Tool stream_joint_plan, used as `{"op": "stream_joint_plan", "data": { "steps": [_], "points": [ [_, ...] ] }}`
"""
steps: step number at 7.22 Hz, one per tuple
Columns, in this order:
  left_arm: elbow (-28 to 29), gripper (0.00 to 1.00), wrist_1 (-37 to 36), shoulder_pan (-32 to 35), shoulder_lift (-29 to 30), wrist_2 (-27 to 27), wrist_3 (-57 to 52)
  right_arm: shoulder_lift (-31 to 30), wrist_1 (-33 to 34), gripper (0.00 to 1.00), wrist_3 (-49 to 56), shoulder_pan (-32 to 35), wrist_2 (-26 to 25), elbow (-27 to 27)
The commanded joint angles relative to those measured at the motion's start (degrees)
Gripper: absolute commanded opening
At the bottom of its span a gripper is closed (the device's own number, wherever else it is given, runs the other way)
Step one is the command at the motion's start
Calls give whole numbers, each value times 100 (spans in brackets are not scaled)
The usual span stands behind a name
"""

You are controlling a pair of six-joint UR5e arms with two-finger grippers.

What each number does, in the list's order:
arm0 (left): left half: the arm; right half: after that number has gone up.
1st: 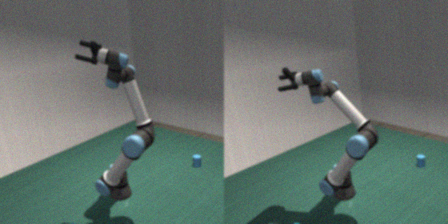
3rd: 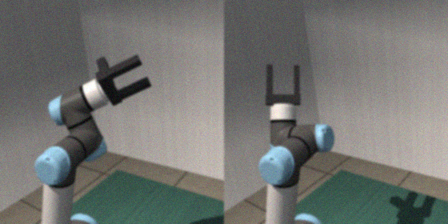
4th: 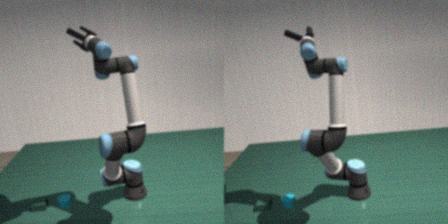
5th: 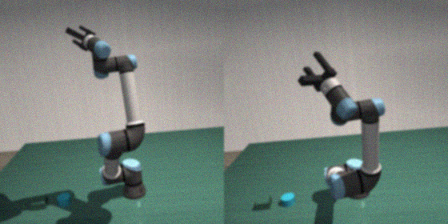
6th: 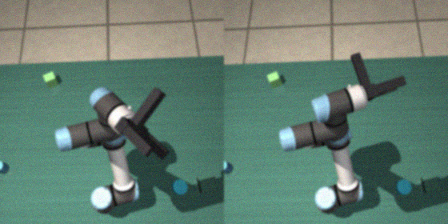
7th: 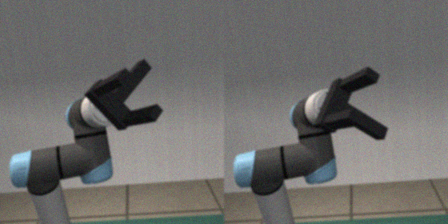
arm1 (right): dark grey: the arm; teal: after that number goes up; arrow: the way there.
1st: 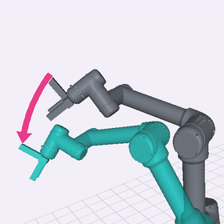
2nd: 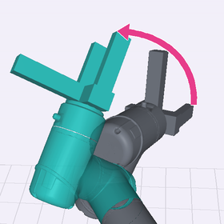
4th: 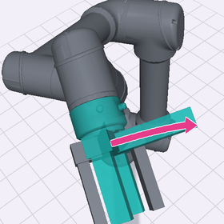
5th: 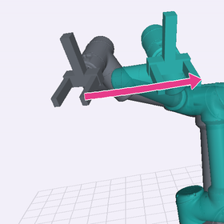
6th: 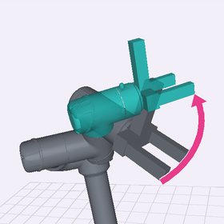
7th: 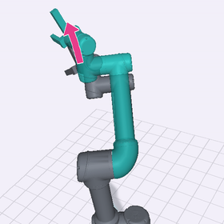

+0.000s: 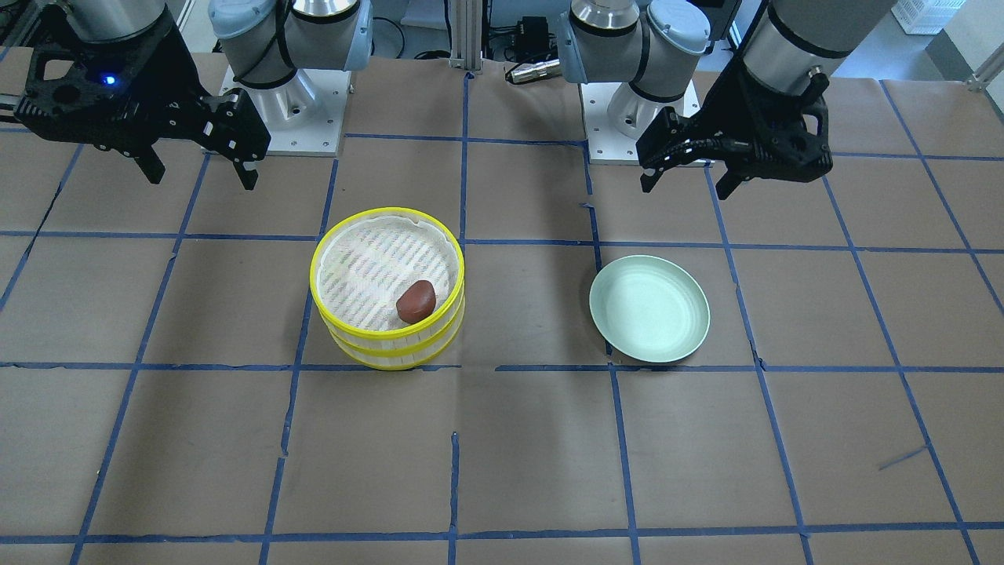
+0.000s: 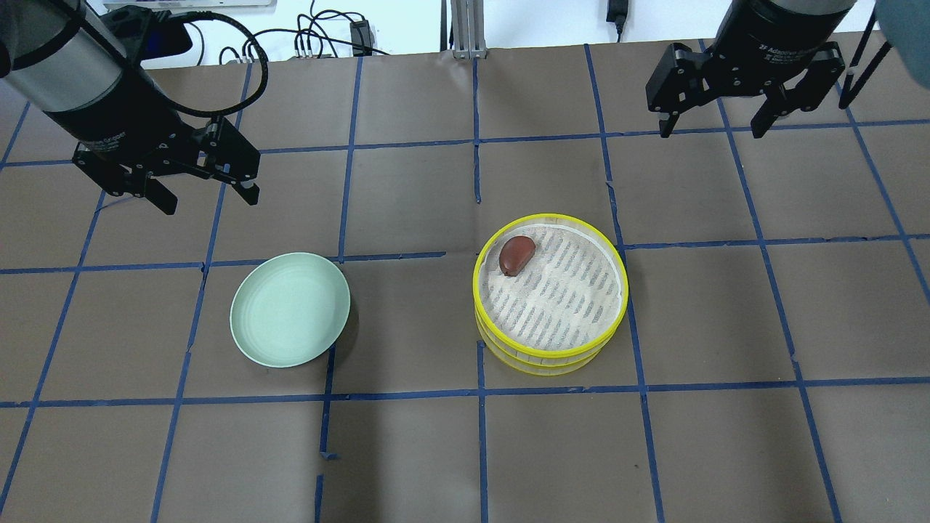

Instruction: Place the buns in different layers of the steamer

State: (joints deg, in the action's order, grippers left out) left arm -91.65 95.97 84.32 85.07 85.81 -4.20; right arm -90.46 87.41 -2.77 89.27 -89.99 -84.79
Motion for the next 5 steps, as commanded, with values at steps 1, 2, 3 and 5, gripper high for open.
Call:
{"op": "stream_joint_plan", "data": {
  "steps": [1, 2, 3, 5],
  "points": [
    [-186, 100, -140, 5, 54, 49, 25, 2, -4, 100, 5, 3, -1, -3],
    [-239, 100, -79, 23, -111, 110, 24, -6, 4, 100, 5, -6, -1, -3],
    [-144, 100, -96, 23, -226, 146, -2, -6, 4, 100, 5, 3, -1, -3],
    [-12, 100, -209, 14, -332, 58, -11, -6, -13, 100, 5, -6, -1, 6]
  ]
}}
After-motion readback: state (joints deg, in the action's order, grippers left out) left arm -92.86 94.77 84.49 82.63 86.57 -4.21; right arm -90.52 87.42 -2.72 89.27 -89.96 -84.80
